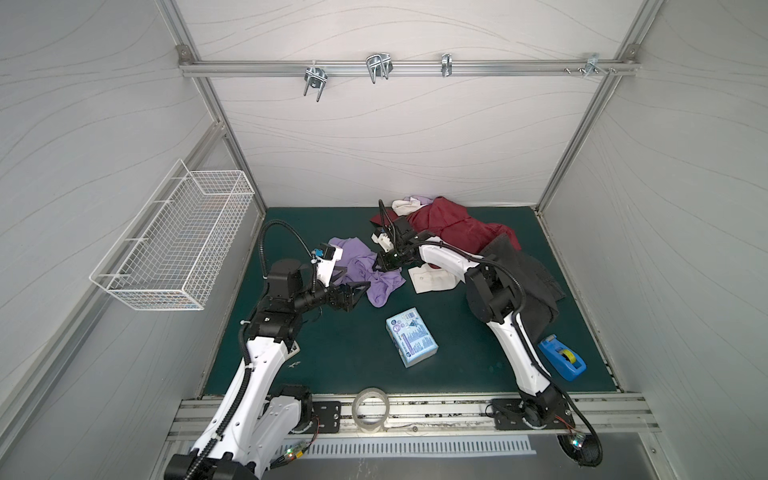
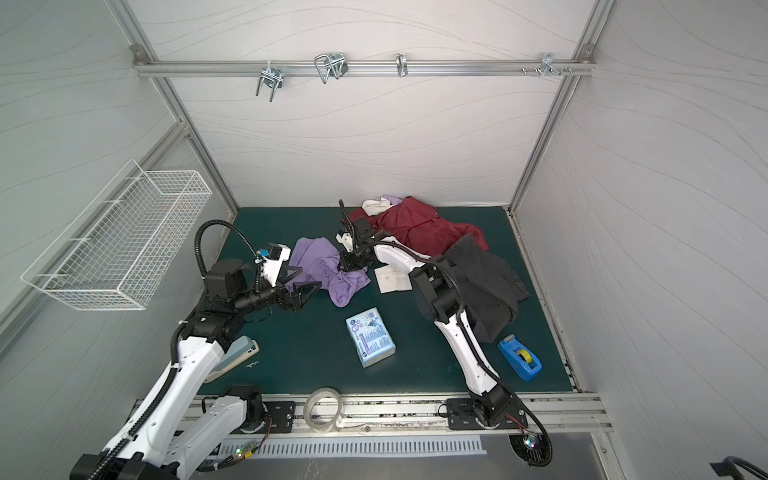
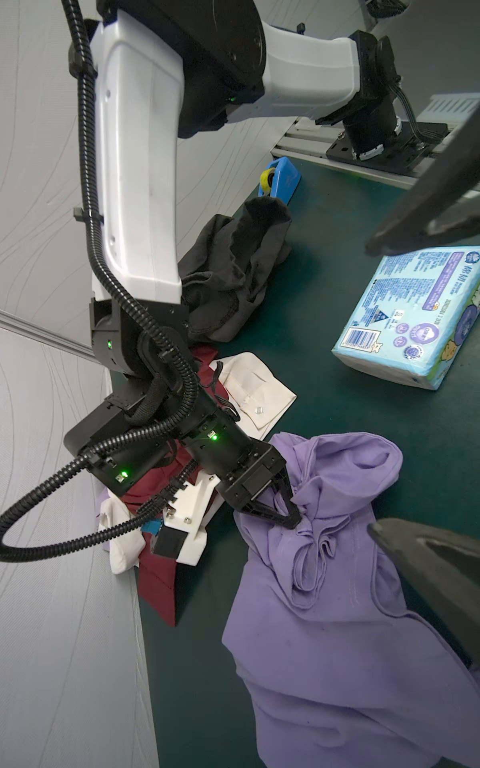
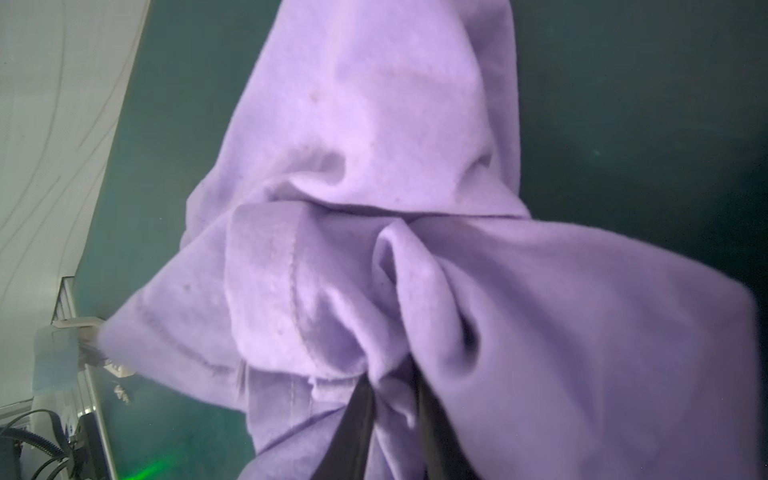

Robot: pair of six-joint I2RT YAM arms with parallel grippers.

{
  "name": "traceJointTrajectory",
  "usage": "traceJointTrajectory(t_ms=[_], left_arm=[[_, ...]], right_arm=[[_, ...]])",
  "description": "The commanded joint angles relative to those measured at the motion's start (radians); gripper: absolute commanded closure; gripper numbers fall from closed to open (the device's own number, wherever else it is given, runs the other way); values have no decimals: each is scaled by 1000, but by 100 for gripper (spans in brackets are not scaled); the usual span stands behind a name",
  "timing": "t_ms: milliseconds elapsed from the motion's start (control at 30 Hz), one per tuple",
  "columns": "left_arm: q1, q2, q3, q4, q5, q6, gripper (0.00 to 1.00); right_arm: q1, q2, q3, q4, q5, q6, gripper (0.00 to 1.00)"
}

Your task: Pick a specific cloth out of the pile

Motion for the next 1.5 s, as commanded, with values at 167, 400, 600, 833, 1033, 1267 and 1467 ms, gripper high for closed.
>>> traceJointTrajectory(t_ms=[167,400,600,833,1033,1267,1467], left_arm=[[-3,1,10,35,-13,29,1],[-3,-2,5,35,-17,35,1],[-3,-2,2,34,-22,40,1],[-3,-5,2,33,-17,44,1],[-3,-17,-1,33,-18,48,1],[-3,-31,-1,34,-13,50,1],[-4,-37,-1,36,-4,45,1]], right_arm=[[41,183,148,23,-141,178,79],[80,296,263,226,-233,364,77],[97,361,299,449,-233,507,72],[109,455,426,584,-272,595,63],[103,389,398,504,-317,466,43],[93,162,173,418,-280,273,1],[72,48,146,150,-184,133,1]])
